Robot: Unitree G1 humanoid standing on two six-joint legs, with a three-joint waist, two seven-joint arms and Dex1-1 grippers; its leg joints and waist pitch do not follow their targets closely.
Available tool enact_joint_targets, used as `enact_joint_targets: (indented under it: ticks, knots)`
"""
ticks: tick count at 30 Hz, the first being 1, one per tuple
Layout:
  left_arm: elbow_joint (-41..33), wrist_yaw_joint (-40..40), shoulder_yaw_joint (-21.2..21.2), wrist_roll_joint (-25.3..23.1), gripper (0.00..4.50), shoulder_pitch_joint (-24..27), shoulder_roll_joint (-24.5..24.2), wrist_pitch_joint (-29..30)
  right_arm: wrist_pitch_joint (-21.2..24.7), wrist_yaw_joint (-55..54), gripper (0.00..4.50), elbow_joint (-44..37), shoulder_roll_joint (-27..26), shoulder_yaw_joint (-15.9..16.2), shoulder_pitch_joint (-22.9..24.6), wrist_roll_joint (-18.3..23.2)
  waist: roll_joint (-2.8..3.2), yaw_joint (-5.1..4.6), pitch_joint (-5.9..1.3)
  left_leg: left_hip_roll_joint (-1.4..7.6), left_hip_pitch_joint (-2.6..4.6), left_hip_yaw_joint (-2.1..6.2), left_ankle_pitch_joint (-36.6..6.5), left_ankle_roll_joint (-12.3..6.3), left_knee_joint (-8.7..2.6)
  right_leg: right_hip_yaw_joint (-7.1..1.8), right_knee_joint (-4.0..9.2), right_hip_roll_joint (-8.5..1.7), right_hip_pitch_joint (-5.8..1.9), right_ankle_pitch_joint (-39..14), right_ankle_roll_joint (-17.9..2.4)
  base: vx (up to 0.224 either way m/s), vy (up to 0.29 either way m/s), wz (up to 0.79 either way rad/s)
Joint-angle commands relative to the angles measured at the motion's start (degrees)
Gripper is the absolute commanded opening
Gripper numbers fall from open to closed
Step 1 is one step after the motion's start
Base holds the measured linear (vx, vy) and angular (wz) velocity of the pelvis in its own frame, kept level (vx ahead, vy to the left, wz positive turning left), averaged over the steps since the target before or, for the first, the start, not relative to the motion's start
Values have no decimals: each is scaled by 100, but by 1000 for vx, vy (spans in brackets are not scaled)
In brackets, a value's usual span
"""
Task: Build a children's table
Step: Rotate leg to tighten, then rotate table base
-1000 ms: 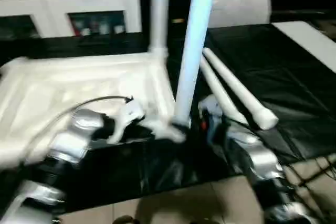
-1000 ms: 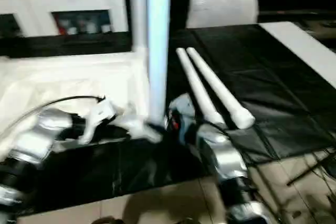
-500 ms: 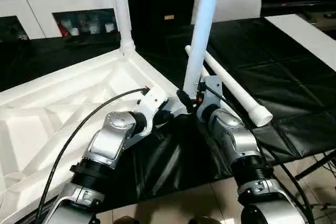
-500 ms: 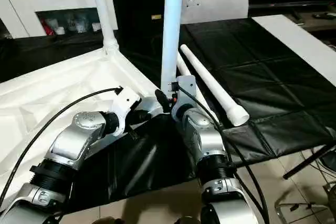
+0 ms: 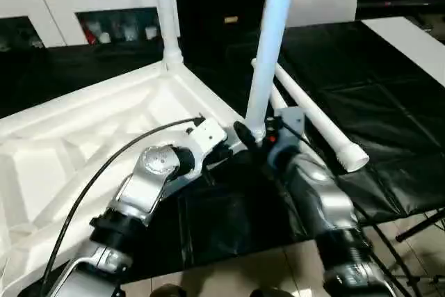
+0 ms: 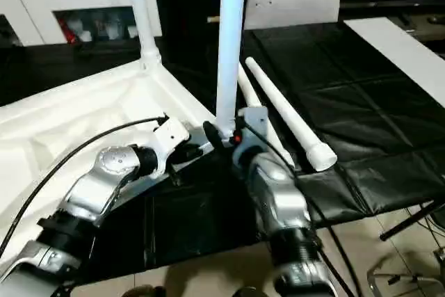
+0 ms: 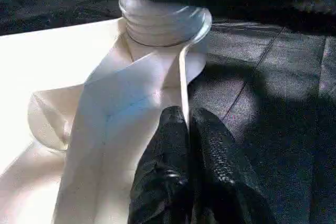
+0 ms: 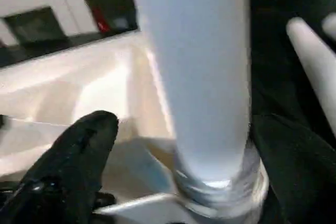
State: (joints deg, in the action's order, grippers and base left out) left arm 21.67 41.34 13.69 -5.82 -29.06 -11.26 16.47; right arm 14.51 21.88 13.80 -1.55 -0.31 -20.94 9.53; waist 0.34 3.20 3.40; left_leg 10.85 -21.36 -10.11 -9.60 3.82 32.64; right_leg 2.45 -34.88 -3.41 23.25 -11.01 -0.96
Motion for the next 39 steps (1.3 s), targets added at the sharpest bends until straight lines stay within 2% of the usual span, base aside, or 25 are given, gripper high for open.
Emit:
enact_joint_targets:
  ticks: [1,2,3,4,5,9,10,11,14,17,18,19,20,22,24,26,28,29,30,31,33,39]
  knots:
    - [-21,-47,-257,351,55,-153,111,-451,182,32,450,-529,78,90,194,50,-42,-1,-356,188,67,44,-1205,-135,-347,-260,492,-405,-284,-1341,-807,0,0,0]
    - [13,-51,-291,381,55,-156,112,-538,323,12,450,-730,86,62,289,119,-35,29,-359,190,78,42,-1239,-110,-343,-269,519,-415,-272,-1498,-757,0,0,0]
    - [42,-65,-335,414,66,-154,116,-633,503,20,450,-956,79,12,393,261,-31,26,-360,203,66,59,-1229,-93,-362,-264,504,-402,-278,-1444,-747,0,0,0]
    - [42,-64,-363,442,66,-151,121,-638,513,8,450,-994,80,12,411,261,-35,25,-355,210,72,60,-1275,-86,-369,-261,503,-393,-266,-1442,-742,0,0,0]
    - [34,-50,-533,618,90,-132,151,-656,542,-67,450,-1206,89,20,511,237,-27,16,-360,201,61,63,-1288,-55,-368,-258,489,-391,-273,-1391,-744,0,0,0]
    - [-105,-217,-1092,1033,90,-27,133,-626,707,-255,450,-1587,65,6,664,210,-32,-28,-376,174,47,53,-1171,-68,-339,-257,464,-385,-281,-1125,-812,0,0,0]
    - [-105,-217,-1092,1033,90,-27,133,-626,707,-255,450,-1587,65,6,664,210,-32,-32,-375,176,50,53,-1165,-69,-337,-256,463,-387,-282,-1125,-816,0,0,0]
    - [-157,-556,-1504,1158,90,27,54,-504,845,-423,450,-1656,8,-83,695,248,-19,-38,-373,176,47,48,-1157,-61,-333,-257,458,-378,-281,-1092,-832,0,0,0]
    - [-156,-968,-1891,1190,90,81,-175,-390,1069,-408,450,-1742,44,-9,743,271,-8,-62,-379,161,48,61,-1138,-51,-331,-242,445,-356,-293,-1035,-806,0,0,0]
    - [-214,-1341,-2230,980,90,163,-679,-325,1565,-206,450,-1896,181,234,829,361,15,-85,-379,166,61,75,-1164,-31,-339,-237,432,-337,-297,-970,-773,0,0,0]
    - [-330,-1461,-2413,832,73,235,-1034,-218,1797,-23,450,-1970,288,471,898,361,36,-91,-380,173,69,84,-1188,-5,-340,-234,422,-337,-293,-968,-770,0,0,0]
    - [-373,-1455,-2493,810,73,265,-1176,-147,1851,53,450,-1975,341,582,923,328,54,-90,-379,174,65,88,-1200,7,-348,-233,416,-337,-294,-956,-762,0,0,0]
    - [-419,-1527,-2612,728,73,301,-1366,-21,1891,132,450,-1939,411,698,936,269,59,-94,-372,178,88,76,-1284,33,-344,-237,434,-333,-263,-1020,-760,0,0,0]
    - [-454,-1622,-2748,584,44,362,-1634,128,1975,211,450,-1844,493,807,932,213,63,-88,-368,182,93,87,-1337,90,-349,-238,422,-342,-264,-1079,-804,0,0,0]
    - [-413,-1791,-2907,265,33,501,-2174,327,1958,320,450,-1615,631,972,876,48,74,-85,-359,177,100,92,-1442,142,-354,-241,423,-342,-242,-1206,-770,0,0,0]
    - [-310,-1947,-2960,-16,25,670,-2674,490,2068,414,450,-1421,722,1091,792,-14,70,-92,-348,179,95,99,-1493,168,-366,-249,423,-343,-238,-1272,-768,0,0,0]
    - [-292,-2038,-2970,-117,4,753,-2832,542,2104,443,450,-1362,755,1147,758,-48,85,-79,-348,183,126,104,-1578,192,-362,-249,420,-341,-214,-1321,-765,0,0,0]
    - [-198,-2092,-2862,-354,4,953,-3143,572,2295,536,450,-1290,822,1280,695,-53,74,-67,-349,184,122,112,-1589,185,-364,-249,419,-342,-217,-1332,-762,0,0,0]
    - [-178,-2106,-2852,-372,4,1009,-3195,600,2330,560,450,-1291,850,1331,682,-53,75,-68,-341,180,108,107,-1598,183,-376,-255,423,-347,-222,-1381,-729,0,0,0]
    - [-161,-2097,-2835,-369,4,1075,-3242,659,2368,579,450,-1293,880,1389,667,-53,91,-51,-343,188,141,99,-1632,193,-367,-263,439,-354,-191,-1398,-735,0,0,0]
    - [-155,-1957,-2755,-371,4,1198,-3307,822,2439,570,450,-1261,894,1448,632,-53,90,-31,-343,192,145,101,-1679,219,-374,-263,434,-356,-188,-1406,-778,0,0,0]
    - [-214,-1126,-2299,-178,4,1540,-3246,1211,2071,538,450,-343,761,1524,201,-277,98,12,-347,194,157,112,-1889,314,-384,-273,436,-387,-169,-1453,-874,0,0,0]
